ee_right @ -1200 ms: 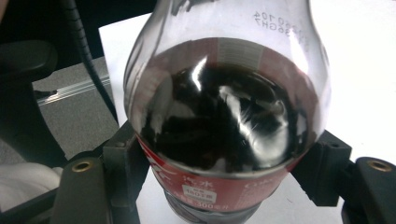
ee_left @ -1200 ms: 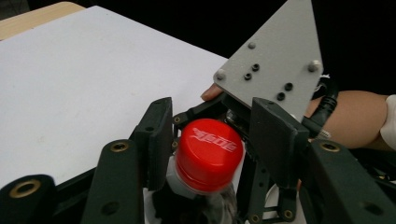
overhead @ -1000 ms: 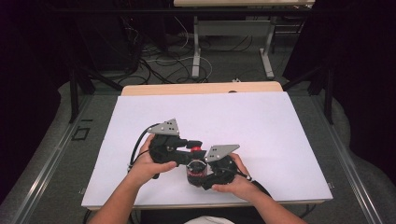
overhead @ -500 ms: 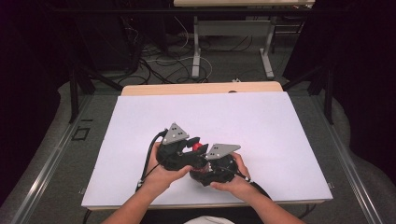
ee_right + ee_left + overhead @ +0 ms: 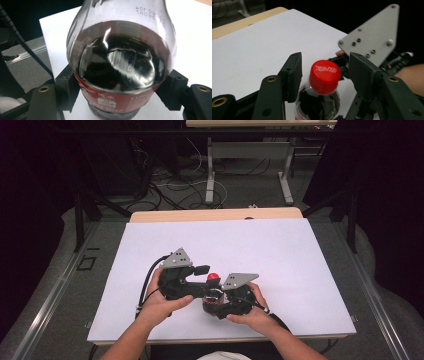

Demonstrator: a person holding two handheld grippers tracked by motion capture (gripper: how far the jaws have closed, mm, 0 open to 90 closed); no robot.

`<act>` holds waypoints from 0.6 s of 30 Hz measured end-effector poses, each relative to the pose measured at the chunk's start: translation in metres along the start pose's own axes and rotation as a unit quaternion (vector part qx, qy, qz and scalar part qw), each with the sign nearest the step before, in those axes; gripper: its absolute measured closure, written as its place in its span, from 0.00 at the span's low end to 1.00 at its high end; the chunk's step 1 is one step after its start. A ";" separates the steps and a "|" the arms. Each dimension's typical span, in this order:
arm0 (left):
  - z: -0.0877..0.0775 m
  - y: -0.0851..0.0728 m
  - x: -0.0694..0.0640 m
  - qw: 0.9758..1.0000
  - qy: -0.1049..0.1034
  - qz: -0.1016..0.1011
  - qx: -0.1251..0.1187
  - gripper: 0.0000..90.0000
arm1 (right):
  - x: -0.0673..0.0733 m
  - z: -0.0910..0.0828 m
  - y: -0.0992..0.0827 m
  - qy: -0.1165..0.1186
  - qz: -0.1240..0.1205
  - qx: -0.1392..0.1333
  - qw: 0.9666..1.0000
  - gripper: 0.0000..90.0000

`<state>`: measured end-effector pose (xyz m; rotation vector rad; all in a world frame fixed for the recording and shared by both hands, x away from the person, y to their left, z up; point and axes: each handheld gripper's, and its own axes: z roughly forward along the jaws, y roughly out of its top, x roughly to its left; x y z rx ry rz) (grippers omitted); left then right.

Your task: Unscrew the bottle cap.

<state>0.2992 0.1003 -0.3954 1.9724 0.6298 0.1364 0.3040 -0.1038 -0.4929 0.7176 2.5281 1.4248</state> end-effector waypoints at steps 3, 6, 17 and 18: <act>-0.002 -0.002 0.003 1.000 -0.007 0.009 0.001 0.53 | 0.001 0.000 0.000 0.004 -0.004 0.002 1.000 0.32; 0.001 -0.004 0.005 1.000 -0.017 0.009 -0.003 0.55 | 0.002 0.001 0.000 0.006 -0.005 -0.004 1.000 0.32; 0.012 -0.006 0.009 1.000 -0.023 0.013 -0.008 0.58 | 0.006 0.002 0.000 0.016 -0.015 -0.001 1.000 0.32; 0.014 -0.006 0.009 1.000 -0.022 0.011 -0.007 0.59 | 0.006 0.003 0.000 0.015 -0.016 -0.001 1.000 0.32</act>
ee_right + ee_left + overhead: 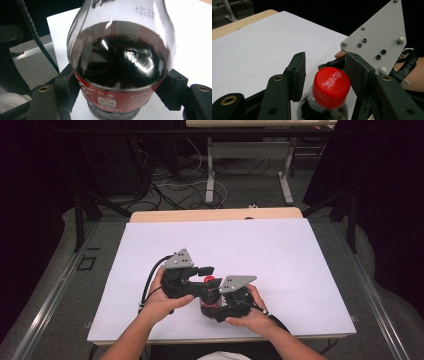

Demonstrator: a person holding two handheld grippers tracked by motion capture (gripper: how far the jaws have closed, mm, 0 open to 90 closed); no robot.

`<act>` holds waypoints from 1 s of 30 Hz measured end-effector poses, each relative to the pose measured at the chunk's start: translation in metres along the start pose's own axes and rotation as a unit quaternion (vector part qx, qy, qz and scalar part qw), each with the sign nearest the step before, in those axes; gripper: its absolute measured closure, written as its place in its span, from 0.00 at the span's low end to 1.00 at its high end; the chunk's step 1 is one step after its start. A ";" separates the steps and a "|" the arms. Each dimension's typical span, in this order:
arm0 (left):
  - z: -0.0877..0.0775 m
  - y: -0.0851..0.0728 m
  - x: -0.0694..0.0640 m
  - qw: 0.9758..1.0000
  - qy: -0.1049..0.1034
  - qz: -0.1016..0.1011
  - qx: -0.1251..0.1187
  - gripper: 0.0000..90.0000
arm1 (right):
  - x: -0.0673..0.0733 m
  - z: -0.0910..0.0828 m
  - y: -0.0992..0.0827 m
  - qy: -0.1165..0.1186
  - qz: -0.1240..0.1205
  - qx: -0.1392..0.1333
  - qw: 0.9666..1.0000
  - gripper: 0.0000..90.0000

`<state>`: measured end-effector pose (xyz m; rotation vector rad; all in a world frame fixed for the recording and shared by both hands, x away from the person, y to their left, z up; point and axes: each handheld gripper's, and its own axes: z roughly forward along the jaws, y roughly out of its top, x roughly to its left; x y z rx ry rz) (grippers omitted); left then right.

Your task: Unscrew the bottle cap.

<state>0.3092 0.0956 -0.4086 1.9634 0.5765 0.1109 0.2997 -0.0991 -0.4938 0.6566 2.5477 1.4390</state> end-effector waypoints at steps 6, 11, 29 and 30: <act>0.007 -0.002 -0.007 1.000 0.018 0.004 -0.002 0.67 | 0.000 0.001 0.000 -0.006 0.004 -0.001 1.000 0.32; 0.010 -0.001 -0.019 0.996 0.083 -0.029 -0.004 0.68 | 0.000 0.001 -0.001 -0.016 0.005 0.001 1.000 0.32; -0.012 0.003 -0.009 0.999 0.037 -0.018 -0.012 0.48 | -0.003 -0.002 0.000 -0.008 0.013 -0.005 1.000 0.32; -0.013 0.003 -0.008 0.999 0.027 -0.012 -0.014 0.48 | -0.003 -0.003 0.000 -0.003 0.012 0.003 1.000 0.32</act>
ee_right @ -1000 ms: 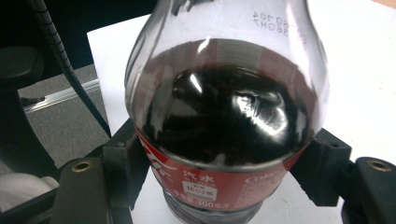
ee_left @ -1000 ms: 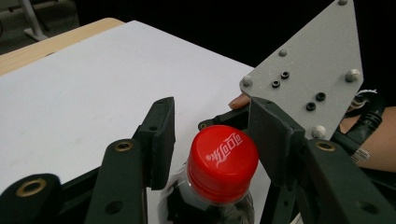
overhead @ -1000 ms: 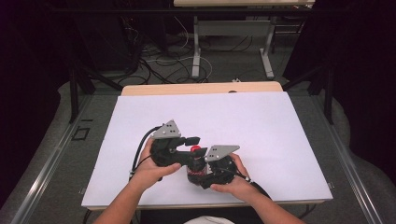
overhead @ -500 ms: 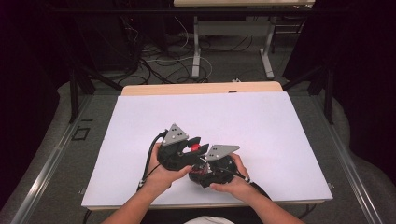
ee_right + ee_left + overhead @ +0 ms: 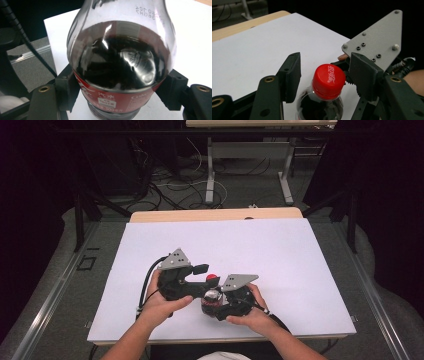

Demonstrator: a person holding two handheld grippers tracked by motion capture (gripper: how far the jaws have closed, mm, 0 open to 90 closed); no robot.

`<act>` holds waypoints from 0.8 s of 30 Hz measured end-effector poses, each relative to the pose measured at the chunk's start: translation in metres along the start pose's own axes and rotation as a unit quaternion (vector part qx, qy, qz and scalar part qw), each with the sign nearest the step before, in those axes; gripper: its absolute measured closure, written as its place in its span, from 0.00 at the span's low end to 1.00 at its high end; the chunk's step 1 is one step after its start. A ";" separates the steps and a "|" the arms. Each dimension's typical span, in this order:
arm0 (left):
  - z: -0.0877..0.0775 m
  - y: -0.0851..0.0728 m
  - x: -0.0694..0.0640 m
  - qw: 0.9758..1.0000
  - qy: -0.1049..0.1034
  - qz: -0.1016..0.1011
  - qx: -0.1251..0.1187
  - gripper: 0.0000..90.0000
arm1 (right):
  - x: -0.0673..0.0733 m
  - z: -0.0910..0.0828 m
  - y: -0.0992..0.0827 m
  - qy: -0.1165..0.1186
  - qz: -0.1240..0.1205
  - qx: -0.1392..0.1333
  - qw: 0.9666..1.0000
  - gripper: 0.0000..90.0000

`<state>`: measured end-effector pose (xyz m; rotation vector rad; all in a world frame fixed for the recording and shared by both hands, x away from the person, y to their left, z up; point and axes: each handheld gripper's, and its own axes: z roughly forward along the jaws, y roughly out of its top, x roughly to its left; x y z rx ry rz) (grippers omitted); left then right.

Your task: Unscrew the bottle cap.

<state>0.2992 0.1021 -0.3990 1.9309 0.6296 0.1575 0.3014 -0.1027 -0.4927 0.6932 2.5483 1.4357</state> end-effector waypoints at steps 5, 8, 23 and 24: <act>0.000 -0.003 0.005 0.998 -0.046 0.026 0.020 0.51 | 0.002 0.002 0.000 0.004 -0.008 -0.008 1.000 0.32; 0.001 -0.003 0.008 0.998 -0.049 0.032 0.026 0.57 | 0.003 0.002 0.000 0.008 -0.009 -0.008 1.000 0.32; 0.017 -0.006 -0.001 0.999 -0.011 0.036 0.012 0.67 | 0.004 0.004 -0.001 0.006 -0.012 -0.003 1.000 0.32; 0.018 -0.006 -0.004 0.999 0.000 0.030 0.012 0.68 | 0.004 0.005 -0.002 0.004 -0.011 -0.004 1.000 0.32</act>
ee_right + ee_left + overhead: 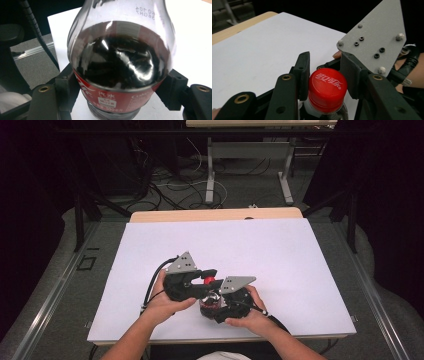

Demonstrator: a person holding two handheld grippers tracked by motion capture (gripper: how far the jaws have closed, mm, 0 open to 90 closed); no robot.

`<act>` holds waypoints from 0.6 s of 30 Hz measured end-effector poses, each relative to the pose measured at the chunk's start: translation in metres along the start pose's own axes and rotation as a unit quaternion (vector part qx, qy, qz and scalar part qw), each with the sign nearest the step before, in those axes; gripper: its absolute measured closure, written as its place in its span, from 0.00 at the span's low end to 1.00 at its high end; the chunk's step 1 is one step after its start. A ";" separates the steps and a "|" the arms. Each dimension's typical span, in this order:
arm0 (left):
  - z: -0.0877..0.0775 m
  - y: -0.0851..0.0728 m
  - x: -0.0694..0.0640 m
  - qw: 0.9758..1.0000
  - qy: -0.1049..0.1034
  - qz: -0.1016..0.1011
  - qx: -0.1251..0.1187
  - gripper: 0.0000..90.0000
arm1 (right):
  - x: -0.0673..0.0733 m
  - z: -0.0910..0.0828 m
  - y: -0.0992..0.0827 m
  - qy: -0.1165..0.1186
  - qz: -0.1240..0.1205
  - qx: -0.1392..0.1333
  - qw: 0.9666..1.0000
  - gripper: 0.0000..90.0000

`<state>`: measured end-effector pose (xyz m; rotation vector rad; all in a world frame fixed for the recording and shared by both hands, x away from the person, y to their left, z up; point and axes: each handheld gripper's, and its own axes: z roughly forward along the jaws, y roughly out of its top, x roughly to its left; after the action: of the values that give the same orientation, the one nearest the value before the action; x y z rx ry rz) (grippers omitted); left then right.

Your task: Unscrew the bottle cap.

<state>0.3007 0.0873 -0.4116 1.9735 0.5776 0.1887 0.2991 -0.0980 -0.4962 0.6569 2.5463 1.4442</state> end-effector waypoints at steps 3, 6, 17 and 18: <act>0.002 0.002 -0.008 0.999 0.045 -0.019 0.003 0.68 | -0.001 0.000 0.000 -0.011 0.000 0.001 1.000 0.32; 0.005 0.002 -0.013 0.996 0.077 -0.043 0.002 0.68 | -0.002 -0.001 -0.001 -0.025 0.001 0.006 1.000 0.32; 0.002 0.005 -0.010 0.994 0.058 -0.092 -0.013 0.52 | -0.003 -0.002 -0.001 -0.026 0.008 0.004 1.000 0.32; 0.002 0.005 -0.010 0.994 0.058 -0.092 -0.013 0.48 | -0.003 -0.002 -0.001 -0.027 0.008 0.002 1.000 0.32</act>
<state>0.2940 0.0794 -0.4068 1.8801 0.8244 0.1955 0.3011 -0.1014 -0.4958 0.7086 2.5102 1.4076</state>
